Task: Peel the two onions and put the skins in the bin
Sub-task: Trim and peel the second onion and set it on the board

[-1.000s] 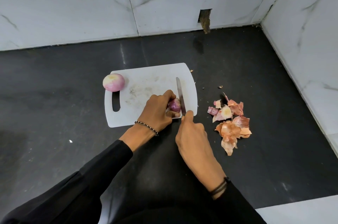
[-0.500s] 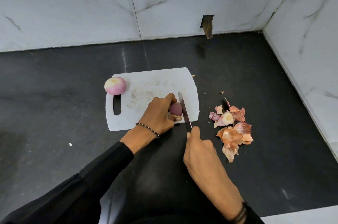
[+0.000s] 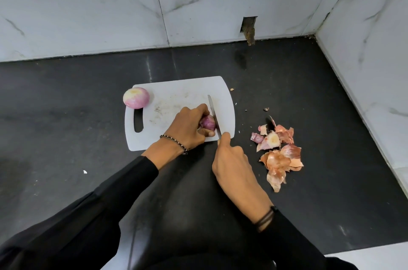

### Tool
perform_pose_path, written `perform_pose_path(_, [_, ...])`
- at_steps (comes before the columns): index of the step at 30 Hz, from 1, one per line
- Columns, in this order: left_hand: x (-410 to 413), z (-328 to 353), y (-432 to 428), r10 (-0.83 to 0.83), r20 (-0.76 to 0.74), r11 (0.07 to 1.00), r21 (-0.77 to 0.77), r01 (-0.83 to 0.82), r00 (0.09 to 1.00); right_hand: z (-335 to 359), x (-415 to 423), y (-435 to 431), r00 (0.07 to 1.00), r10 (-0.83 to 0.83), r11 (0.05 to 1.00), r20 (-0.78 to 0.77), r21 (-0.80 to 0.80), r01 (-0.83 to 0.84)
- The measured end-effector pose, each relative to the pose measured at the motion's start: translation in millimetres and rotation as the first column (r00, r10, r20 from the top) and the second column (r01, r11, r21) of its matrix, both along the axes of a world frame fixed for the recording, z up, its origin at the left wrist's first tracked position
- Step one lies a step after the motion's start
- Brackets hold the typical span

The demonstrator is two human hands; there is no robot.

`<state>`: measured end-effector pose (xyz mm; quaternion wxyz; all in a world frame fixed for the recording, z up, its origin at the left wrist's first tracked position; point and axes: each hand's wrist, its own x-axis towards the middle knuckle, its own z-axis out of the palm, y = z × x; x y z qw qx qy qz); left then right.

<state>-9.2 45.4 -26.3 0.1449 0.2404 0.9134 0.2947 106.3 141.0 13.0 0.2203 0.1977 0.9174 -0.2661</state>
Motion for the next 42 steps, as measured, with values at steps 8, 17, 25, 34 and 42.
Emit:
perform_pose_path(8, [5.5, 4.1, 4.0, 0.022, -0.025, 0.999, -0.024, -0.023, 0.999, -3.1, 2.2, 11.2, 0.996, 0.020, 0.998, -0.087, -0.053, -0.025])
perform_pose_path(17, [-1.6, -1.2, -3.0, 0.018, 0.032, 1.000, -0.002, -0.018, 0.999, -6.7, 15.6, -0.1, 0.999, 0.006, 1.000, 0.032, 0.010, -0.007])
perform_pose_path(25, [4.6, -1.7, -3.2, 0.018, -0.008, 0.999, 0.035, -0.018, 1.000, -23.5, -17.4, 5.9, 0.995, 0.023, 0.999, -0.101, -0.039, -0.027])
perform_pose_path(34, [13.7, -8.8, -16.9, 0.056, 0.087, 0.982, 0.178, -0.071, 0.995, -34.6, -14.4, 5.7, 0.994, -0.037, 0.999, -0.107, 0.026, 0.040])
perform_pose_path(42, [17.1, -15.1, -32.7, 0.061, 0.174, 0.947, 0.301, -0.113, 0.983, -39.7, 4.9, 16.2, 0.967, -0.184, 0.982, -0.176, -0.004, 0.187])
